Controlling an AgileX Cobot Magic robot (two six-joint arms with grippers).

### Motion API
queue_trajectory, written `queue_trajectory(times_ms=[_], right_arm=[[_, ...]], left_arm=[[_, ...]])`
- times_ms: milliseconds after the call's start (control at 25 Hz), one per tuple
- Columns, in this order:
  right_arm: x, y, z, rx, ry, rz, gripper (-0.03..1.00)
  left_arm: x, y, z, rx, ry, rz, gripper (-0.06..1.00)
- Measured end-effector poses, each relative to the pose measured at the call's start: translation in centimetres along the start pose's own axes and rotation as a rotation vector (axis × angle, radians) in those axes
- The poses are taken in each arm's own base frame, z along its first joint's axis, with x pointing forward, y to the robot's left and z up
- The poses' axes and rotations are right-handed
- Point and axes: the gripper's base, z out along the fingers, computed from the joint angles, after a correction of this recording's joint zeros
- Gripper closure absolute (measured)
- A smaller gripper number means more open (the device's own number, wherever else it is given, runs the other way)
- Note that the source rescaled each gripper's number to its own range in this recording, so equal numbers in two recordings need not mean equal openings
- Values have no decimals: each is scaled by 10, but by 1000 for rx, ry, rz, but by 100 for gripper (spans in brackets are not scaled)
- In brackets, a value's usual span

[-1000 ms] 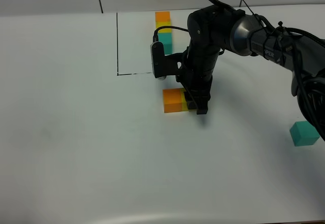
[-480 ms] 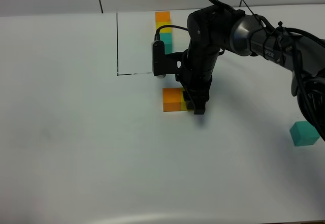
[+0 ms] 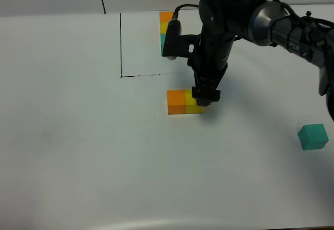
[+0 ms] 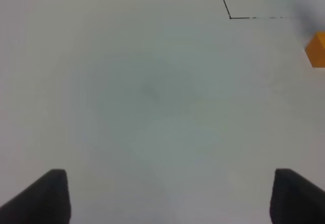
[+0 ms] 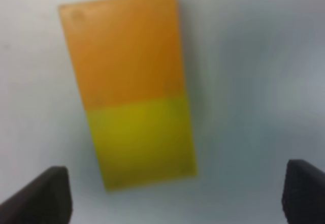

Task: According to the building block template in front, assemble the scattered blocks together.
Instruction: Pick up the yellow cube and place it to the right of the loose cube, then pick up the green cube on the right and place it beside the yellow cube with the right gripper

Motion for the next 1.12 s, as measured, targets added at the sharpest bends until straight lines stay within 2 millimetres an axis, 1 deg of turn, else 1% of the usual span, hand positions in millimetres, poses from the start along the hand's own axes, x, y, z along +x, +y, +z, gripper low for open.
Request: queue_trajectory(times_ms=[80,160,240,320,360,440,520,640,680,760,880,1120], right_arm=[[14,-4,-13,19,21,89,25],[35,-1,-18,10,51,223,25],[62,2,-26,23,64,361,25],[91,11,-31,54,72,493,25],[106,13,-38,89,55,555,25],[135,26,-46,130,31,700,25],[161,37,-57,173,-8,828,25],[193,55,-64,196,-28,996,25],[203,61,-63,192,-17,1047,25],[217,69,-58,181,7,1109,25],[228,74,-50,180,0,1160,25],[230,75,-37,191,-39,1175,25]], left_arm=[[0,0,0,0,0,0,27],[0,0,0,0,0,0,27],[0,0,0,0,0,0,27],[0,0,0,0,0,0,27],[0,0,0,0,0,0,27],[0,0,0,0,0,0,27],[0,0,0,0,0,0,27],[0,0,0,0,0,0,27],[0,0,0,0,0,0,27],[0,0,0,0,0,0,27],[0,0,0,0,0,0,27],[0,0,0,0,0,0,27]])
